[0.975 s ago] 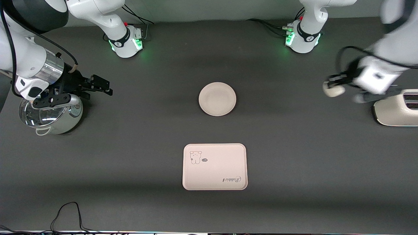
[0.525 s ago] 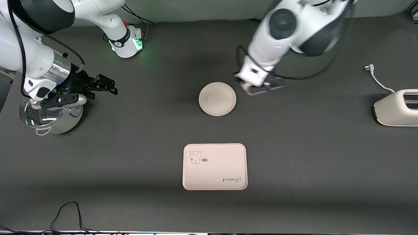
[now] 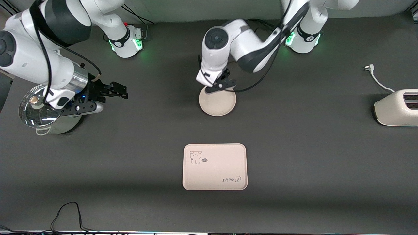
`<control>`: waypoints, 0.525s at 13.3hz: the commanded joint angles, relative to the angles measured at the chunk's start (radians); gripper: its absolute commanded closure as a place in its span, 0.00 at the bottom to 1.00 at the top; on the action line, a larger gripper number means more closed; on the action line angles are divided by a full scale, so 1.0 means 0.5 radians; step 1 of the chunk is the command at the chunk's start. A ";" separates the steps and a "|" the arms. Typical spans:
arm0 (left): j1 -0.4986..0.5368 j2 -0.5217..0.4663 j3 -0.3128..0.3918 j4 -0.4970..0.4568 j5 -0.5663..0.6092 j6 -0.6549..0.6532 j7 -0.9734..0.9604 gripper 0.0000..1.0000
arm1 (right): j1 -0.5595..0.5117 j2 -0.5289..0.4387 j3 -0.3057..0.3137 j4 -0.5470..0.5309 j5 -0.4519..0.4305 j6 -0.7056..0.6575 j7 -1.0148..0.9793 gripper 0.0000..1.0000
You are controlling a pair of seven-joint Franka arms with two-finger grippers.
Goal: Place bun in plate and plate on tray
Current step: 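Carry the bun with the left gripper over the white plate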
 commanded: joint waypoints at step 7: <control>-0.035 0.403 0.029 -0.008 0.450 0.201 -0.244 0.67 | 0.217 0.197 -0.019 -0.018 0.167 0.360 0.171 0.00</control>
